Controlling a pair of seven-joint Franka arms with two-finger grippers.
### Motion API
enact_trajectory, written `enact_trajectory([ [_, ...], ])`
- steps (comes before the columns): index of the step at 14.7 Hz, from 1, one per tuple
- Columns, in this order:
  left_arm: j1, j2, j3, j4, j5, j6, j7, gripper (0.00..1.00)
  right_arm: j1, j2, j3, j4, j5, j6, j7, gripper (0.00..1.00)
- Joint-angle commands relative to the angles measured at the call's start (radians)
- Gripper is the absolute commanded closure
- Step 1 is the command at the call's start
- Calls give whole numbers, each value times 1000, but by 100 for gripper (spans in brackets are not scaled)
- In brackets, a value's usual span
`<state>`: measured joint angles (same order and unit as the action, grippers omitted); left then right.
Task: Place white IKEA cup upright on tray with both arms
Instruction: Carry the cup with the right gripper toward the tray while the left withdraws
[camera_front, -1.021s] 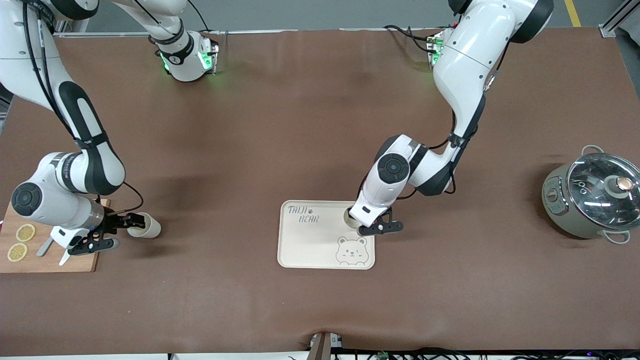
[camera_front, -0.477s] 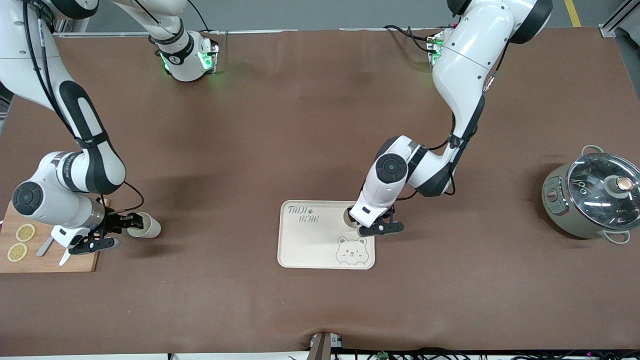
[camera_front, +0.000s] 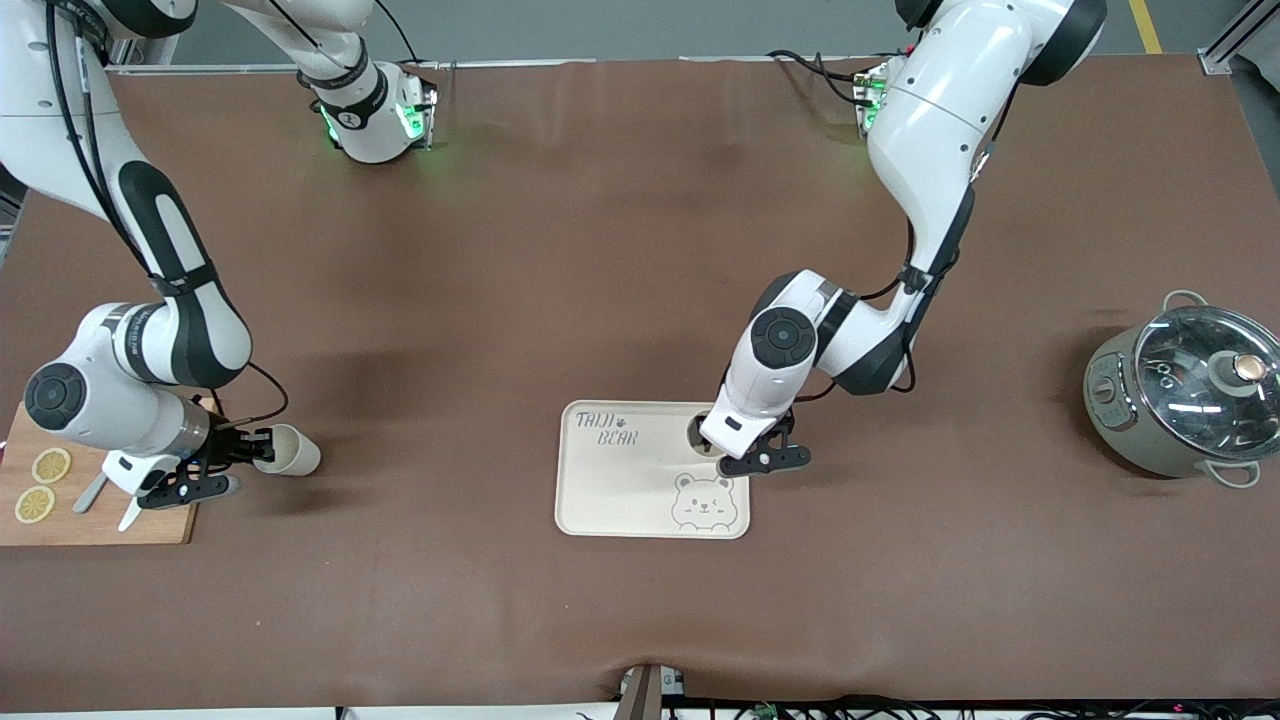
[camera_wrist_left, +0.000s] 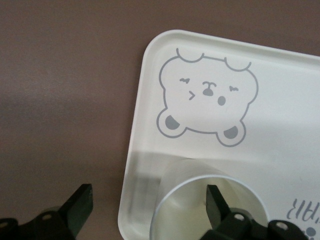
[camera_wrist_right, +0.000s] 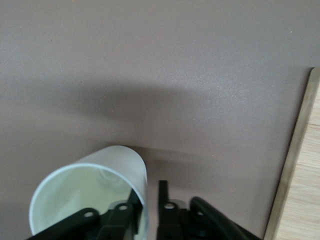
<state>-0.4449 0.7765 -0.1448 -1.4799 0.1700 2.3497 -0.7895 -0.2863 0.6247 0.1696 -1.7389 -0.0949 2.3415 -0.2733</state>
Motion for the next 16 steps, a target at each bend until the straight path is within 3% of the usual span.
enact_trajectory([
  [1, -11, -31, 7, 30, 25, -85, -33, 0, -11, -36, 11, -36, -8, 4, -14, 96],
  [2, -8, -48, 7, 29, 22, -89, -33, 0, -10, -36, 10, -34, -8, 2, -14, 100],
  [5, -1, -86, 4, 30, 17, -153, -33, 0, -4, -36, 13, -16, -6, -8, 0, 100],
  [10, 24, -167, 1, 32, 14, -268, -21, 0, 15, -31, 25, 131, 11, -263, 69, 100],
  [16, 152, -270, -6, 30, -75, -418, 195, 0, 151, -75, 25, 203, 121, -398, 395, 100],
])
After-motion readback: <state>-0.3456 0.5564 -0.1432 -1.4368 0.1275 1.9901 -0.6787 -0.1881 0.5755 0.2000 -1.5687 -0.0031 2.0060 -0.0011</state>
